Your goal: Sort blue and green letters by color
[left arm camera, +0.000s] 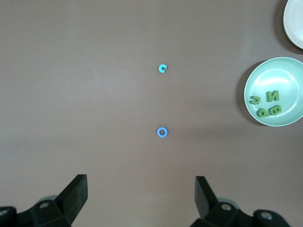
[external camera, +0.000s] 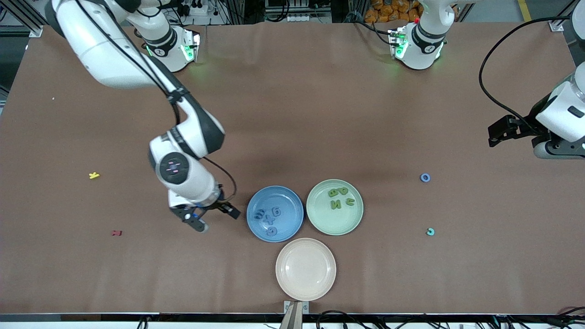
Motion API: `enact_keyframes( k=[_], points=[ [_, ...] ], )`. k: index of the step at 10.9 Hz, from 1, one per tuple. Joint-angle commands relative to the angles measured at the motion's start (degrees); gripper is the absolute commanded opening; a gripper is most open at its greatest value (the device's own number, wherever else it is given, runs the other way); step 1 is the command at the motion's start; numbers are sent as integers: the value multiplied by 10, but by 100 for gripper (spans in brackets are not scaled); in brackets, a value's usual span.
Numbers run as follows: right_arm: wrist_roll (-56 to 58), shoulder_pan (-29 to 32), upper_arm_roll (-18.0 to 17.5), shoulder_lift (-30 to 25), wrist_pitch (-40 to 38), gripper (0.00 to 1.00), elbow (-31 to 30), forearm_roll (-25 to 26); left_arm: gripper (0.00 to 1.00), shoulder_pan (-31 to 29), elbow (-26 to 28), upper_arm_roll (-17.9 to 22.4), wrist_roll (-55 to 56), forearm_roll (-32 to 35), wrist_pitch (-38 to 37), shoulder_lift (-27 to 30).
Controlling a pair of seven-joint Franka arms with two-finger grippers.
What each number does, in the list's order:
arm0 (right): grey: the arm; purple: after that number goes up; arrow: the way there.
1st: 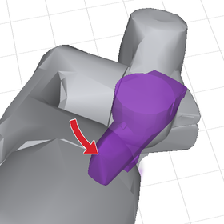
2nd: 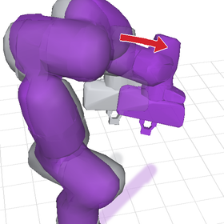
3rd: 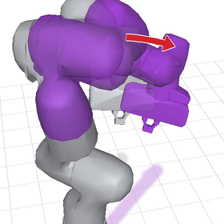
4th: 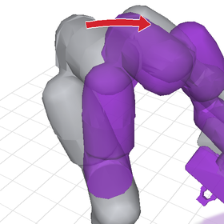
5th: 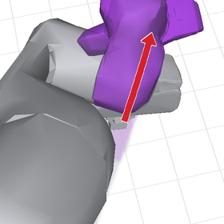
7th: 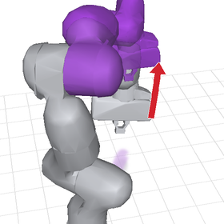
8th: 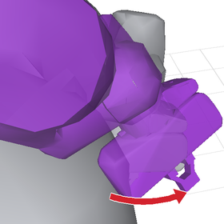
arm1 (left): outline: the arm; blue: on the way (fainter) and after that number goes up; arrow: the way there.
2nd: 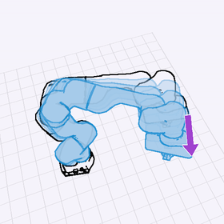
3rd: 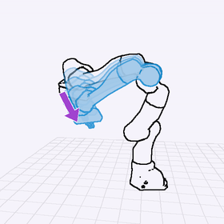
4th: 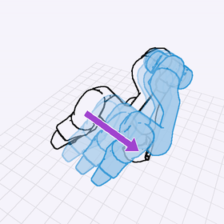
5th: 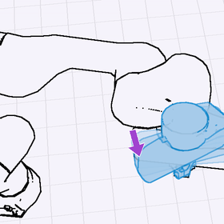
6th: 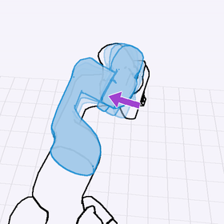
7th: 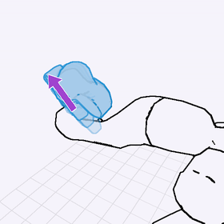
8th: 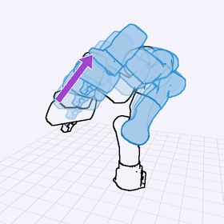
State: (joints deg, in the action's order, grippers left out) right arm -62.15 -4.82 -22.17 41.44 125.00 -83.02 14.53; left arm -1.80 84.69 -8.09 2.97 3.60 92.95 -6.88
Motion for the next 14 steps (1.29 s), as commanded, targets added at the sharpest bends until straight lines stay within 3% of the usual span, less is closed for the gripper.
enact_keyframes(
  k=[1,4,7,10,11,13,14],
  points=[
    [223,24,76,-82,-24,100,-73,-79,100,-2,4,0,-5,-6,4,5],
    [412,44,135,-150,-25,100,-150,-79,100,-2,4,0,-5,-6,4,5],
    [475,60,142,-209,-28,100,-194,-80,100,-2,4,0,-5,-6,4,5],
    [483,54,142,-288,-104,100,-203,-83,100,-3,4,0,-5,-6,4,4],
    [496,53,143,-305,-130,100,-198,-105,100,-3,4,0,-5,-7,4,4],
    [586,44,180,-336,-166,100,-194,-179,100,-4,4,0,-5,-6,4,4],
    [619,44,194,-348,-188,100,-186,-191,100,-4,4,0,-5,-7,4,4]
  ],
)
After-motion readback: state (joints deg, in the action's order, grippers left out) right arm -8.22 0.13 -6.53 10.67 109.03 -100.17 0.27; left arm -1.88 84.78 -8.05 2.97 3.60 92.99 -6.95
